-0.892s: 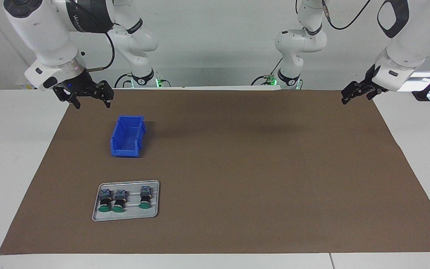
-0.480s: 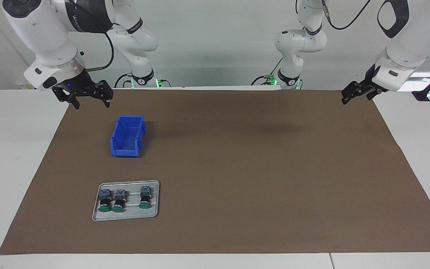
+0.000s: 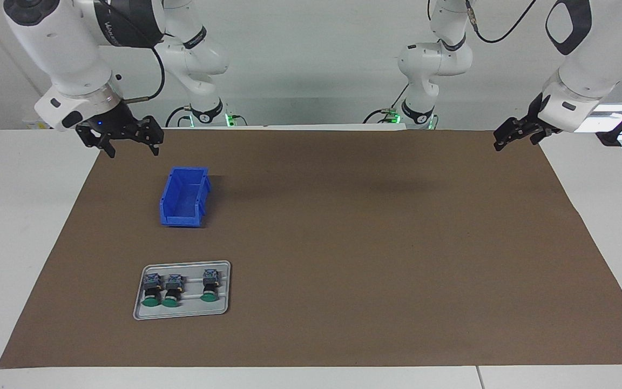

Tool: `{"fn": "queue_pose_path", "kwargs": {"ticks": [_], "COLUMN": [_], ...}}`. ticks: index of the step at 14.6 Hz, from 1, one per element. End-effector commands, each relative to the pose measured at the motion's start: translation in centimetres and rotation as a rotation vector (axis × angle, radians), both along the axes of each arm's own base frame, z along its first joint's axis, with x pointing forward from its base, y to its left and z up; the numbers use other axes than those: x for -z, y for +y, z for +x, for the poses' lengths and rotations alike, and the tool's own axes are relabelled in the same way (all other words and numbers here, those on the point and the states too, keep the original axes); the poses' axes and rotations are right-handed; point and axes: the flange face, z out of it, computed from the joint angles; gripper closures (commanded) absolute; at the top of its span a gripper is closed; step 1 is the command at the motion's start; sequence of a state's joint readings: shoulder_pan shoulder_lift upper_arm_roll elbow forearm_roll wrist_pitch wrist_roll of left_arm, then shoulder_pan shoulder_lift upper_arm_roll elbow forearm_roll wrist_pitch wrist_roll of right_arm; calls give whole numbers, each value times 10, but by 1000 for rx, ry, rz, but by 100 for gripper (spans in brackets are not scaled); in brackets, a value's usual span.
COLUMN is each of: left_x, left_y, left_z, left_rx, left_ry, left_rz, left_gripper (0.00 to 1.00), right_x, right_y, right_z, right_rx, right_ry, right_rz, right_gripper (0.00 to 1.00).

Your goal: Place and press button with both arms

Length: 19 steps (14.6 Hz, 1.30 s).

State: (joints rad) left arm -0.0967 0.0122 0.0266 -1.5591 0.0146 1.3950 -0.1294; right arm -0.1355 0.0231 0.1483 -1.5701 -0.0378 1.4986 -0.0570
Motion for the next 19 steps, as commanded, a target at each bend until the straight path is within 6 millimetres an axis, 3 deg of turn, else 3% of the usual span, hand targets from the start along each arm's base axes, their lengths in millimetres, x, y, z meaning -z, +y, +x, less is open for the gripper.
{"fn": "queue_pose_path", "kwargs": {"ticks": [1,5,8,10,14,15,19], "left_x": [0,0,-1,-1,-3,-3,-3], "left_y": [-1,-1,3,5,13,22,22], "left_z": [-2,-2,-2,-2,-1,-1,0], "left_rx": [4,16,15,55,81,85,85], "left_ry": [-9,-7,-8,-9,-13,-15,-21], "left_rz": [-7,-9,-10,-16,-16,-20,-20], "left_gripper": [0,0,0,0,0,0,0], "right_x": [3,71,131,171,234,239,281], "right_y": [9,43,73,83,103,107,102], "right_z": [6,63,121,143,165,169,159], "right_rx": [-32,-14,-46,-46,-8,-17,-14], "right_ry": [-48,-91,-106,-134,-188,-227,-235], "right_rz": [23,39,65,82,76,62,53], "right_gripper": [1,2,5,5,7,7,9]}}
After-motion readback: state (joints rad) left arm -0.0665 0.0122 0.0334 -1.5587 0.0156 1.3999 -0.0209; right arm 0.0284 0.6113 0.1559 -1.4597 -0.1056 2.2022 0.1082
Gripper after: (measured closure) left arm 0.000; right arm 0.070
